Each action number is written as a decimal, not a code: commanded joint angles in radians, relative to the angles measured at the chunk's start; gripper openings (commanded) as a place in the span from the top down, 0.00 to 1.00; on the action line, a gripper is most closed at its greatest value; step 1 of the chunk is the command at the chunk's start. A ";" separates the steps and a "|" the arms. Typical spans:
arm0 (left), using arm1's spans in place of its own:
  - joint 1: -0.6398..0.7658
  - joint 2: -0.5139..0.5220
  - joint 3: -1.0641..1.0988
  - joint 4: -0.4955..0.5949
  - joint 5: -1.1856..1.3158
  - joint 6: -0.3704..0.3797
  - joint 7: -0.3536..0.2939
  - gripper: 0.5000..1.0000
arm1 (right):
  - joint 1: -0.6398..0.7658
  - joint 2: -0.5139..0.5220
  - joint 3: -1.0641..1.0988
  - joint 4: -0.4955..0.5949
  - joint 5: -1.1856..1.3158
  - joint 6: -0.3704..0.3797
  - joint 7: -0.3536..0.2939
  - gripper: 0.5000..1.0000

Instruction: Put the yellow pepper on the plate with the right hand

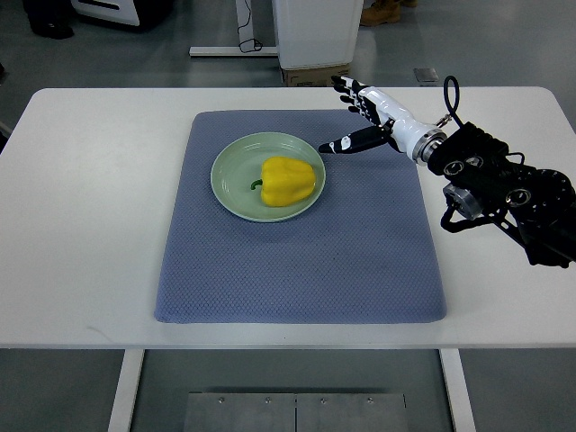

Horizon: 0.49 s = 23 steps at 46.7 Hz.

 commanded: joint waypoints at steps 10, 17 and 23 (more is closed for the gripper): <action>0.000 0.000 0.000 -0.001 0.000 0.000 0.000 0.00 | -0.108 0.003 0.284 -0.052 0.002 -0.013 -0.064 0.01; 0.000 0.000 0.000 -0.001 0.000 0.000 0.000 0.00 | -0.154 0.008 0.397 -0.078 0.002 -0.013 -0.082 0.01; 0.000 0.000 0.000 -0.001 0.000 0.000 0.000 0.00 | -0.188 0.009 0.459 -0.081 0.015 -0.015 -0.087 0.01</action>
